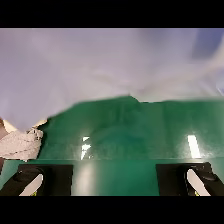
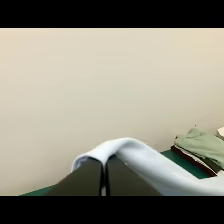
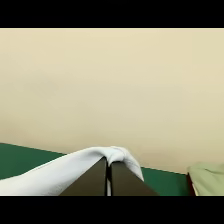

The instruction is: Fold the shirts.

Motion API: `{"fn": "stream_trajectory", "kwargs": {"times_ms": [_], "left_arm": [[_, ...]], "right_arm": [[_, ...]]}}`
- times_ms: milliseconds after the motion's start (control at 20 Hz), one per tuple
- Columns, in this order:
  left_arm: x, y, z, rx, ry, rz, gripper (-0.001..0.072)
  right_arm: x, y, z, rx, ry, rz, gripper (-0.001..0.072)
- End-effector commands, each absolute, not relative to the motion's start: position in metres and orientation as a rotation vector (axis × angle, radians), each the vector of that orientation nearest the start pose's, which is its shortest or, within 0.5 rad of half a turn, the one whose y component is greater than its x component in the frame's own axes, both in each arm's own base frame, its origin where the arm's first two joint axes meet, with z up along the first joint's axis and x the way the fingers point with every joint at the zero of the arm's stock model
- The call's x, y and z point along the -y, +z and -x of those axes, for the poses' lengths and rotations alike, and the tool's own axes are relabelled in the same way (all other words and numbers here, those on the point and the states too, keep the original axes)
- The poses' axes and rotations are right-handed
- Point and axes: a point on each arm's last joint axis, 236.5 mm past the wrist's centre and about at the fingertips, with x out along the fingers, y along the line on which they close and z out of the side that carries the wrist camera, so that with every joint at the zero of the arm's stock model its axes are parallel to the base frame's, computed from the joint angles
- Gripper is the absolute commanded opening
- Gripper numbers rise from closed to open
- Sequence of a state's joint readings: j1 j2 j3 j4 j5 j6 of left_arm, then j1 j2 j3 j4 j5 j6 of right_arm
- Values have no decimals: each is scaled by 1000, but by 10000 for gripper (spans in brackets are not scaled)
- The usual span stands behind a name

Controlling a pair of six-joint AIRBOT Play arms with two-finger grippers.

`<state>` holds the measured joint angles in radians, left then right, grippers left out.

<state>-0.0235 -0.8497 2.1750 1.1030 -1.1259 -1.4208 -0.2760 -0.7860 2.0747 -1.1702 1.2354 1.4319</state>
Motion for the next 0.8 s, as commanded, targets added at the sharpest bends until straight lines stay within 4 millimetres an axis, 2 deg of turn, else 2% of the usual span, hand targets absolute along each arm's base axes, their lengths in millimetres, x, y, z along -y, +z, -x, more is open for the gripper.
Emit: {"fn": "stream_trajectory", "kwargs": {"times_ms": [0, 100, 200, 250, 350, 450, 550, 600, 650, 750], "left_arm": [[104, 559, -202, 112, -461, 33, 21], [107, 493, -254, -107, -461, 81, 21], [110, 401, -303, -396, -464, 107, 21], [111, 352, -321, -551, -466, 121, 21], [113, 266, -347, -807, -468, 154, 21], [113, 195, -368, -987, -453, 198, 22], [113, 140, -389, -1092, -442, 215, 22], [112, 121, -404, -1105, -441, 207, 21], [111, 104, -421, -1099, -436, 199, 22], [107, 85, -453, -1054, -395, 222, 22]], "right_arm": [[-2, 526, -203, -44, -28, 42, 9], [2, 474, -239, -266, 5, 13, 9], [14, 405, -279, -524, 23, -35, 9], [19, 367, -295, -658, 33, -64, 9], [23, 287, -322, -925, 66, -121, 9], [17, 227, -346, -1094, 104, -156, 9], [7, 177, -372, -1187, 132, -166, 9], [3, 158, -386, -1202, 140, -172, 9], [1, 141, -402, -1195, 142, -177, 9], [-2, 113, -435, -1149, 128, -192, 9]]}}
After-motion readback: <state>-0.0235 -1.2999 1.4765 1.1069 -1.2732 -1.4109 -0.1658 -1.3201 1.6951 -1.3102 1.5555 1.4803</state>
